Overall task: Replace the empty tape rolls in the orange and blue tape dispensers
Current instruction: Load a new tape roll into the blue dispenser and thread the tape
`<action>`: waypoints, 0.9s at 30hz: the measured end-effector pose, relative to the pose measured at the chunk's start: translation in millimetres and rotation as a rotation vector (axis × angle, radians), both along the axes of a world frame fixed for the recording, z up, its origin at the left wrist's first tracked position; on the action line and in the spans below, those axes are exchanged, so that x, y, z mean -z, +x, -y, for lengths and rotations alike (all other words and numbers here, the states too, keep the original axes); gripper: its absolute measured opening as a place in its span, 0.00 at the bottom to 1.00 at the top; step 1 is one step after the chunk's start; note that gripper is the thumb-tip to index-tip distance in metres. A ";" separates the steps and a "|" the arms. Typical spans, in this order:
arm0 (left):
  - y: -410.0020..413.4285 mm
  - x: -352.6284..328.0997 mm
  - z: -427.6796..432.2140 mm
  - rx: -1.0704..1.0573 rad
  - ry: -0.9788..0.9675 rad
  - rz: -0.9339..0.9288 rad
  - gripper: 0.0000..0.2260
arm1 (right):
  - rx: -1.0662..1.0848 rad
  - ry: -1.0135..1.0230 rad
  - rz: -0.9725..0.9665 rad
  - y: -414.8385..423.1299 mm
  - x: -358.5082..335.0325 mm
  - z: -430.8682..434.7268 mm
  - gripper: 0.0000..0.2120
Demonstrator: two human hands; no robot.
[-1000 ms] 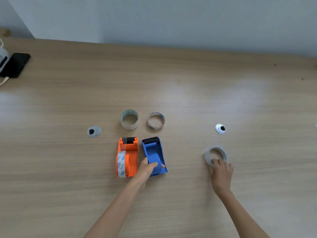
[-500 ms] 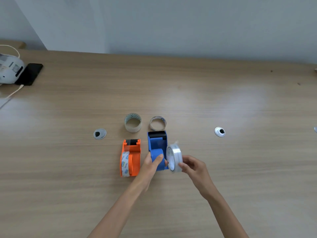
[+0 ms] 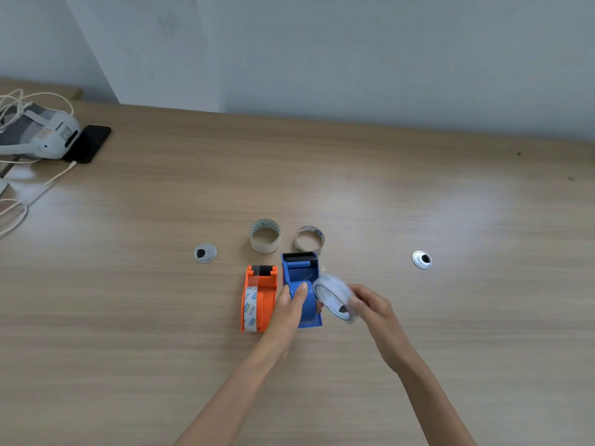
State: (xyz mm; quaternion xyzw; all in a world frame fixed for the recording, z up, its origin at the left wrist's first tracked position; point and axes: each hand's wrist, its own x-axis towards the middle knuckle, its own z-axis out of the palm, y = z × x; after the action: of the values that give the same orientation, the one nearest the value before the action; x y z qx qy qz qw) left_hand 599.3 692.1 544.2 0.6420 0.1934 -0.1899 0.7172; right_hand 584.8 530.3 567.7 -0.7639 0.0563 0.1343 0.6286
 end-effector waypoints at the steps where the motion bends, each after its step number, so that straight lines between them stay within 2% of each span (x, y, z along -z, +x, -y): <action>1: 0.8 0.3 -2.4 -0.005 0.015 -0.026 0.14 | 0.029 0.033 -0.006 0.5 -1.5 2.1 0.12; 3: 1.3 1.5 -6.6 0.006 0.054 -0.039 0.16 | 0.108 0.065 -0.023 3.7 -3.6 5.1 0.10; 6: 0.4 2.4 -8.4 0.055 0.086 0.013 0.14 | 0.131 0.062 -0.065 15.1 -7.3 4.8 0.10; 9: -1.6 -6.5 -7.3 0.124 0.021 0.028 0.08 | 0.076 0.110 -0.172 30.5 -6.5 -1.8 0.10; 13: -3.9 -8.0 -3.1 0.237 -0.048 0.101 0.13 | 0.009 0.072 -0.152 44.8 3.5 -15.4 0.09; 17: -2.5 -4.6 -5.4 0.223 -0.093 0.128 0.12 | 0.060 0.069 -0.094 47.1 1.6 -29.8 0.10; 20: -2.3 -5.9 -6.6 0.198 -0.111 0.159 0.19 | 0.058 0.072 -0.062 45.7 -2.3 -34.5 0.13; 24: 1.4 -5.9 -9.2 0.095 -0.098 0.135 0.28 | -0.030 0.123 -0.128 46.5 -6.3 -21.5 0.24; 25: 2.8 -5.7 -9.9 0.030 -0.098 0.109 0.26 | 0.021 0.142 -0.156 46.4 -6.3 -14.2 0.24; 27: 5.2 -6.7 -11.3 -0.092 -0.082 0.081 0.16 | 0.162 0.205 -0.166 43.2 -6.3 -0.8 0.19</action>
State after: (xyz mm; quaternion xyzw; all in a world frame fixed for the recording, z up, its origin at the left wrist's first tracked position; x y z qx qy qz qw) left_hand 604.5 703.4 550.9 0.6096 0.1857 -0.1386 0.7581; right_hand 628.0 531.0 574.0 -0.6748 0.1553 0.1511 0.7054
